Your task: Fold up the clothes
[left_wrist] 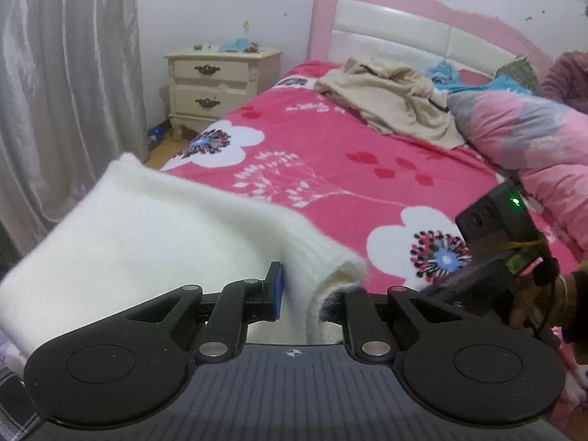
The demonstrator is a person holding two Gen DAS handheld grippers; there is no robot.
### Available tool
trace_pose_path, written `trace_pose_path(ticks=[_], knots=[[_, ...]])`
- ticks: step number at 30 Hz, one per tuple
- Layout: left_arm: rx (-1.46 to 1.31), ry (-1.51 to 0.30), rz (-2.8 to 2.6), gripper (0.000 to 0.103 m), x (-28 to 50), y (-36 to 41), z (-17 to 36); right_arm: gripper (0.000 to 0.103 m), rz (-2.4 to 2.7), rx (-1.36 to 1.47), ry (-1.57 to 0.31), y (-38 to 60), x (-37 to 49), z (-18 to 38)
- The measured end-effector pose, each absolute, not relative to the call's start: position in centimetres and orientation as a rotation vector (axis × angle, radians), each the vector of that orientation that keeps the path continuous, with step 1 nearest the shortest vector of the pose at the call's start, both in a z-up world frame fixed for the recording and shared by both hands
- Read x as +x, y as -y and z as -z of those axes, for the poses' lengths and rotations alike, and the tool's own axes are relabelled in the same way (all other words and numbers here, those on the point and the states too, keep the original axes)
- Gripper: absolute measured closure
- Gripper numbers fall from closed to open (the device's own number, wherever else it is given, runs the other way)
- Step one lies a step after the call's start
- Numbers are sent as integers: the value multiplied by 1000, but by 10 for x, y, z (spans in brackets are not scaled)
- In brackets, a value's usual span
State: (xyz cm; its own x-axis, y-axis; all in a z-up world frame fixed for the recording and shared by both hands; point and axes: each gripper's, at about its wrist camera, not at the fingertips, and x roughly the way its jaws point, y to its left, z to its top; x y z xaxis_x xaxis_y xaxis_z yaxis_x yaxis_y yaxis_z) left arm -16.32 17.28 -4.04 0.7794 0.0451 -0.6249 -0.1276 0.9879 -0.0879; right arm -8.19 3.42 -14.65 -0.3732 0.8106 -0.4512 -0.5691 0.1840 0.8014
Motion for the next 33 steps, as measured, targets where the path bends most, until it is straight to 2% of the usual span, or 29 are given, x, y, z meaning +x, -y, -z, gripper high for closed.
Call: trace_pose_path(ticks=[8, 15, 22, 29, 33], knots=[[-153, -665, -87, 91, -170, -177, 36, 93, -1575, 299, -1267, -33, -96, 130], [-152, -664, -71, 91, -167, -175, 38, 93, -1680, 491, -1303, -33, -90, 132], [-163, -692, -54, 91, -155, -175, 51, 93, -1363, 482, -1544, -39, -65, 199], [-120, -754, -13, 90, -135, -167, 77, 93, -1326, 444, -1548, -45, -57, 208], [-85, -810, -9, 70, -123, -158, 105, 83, -1270, 464, -1555, -40, -47, 211]])
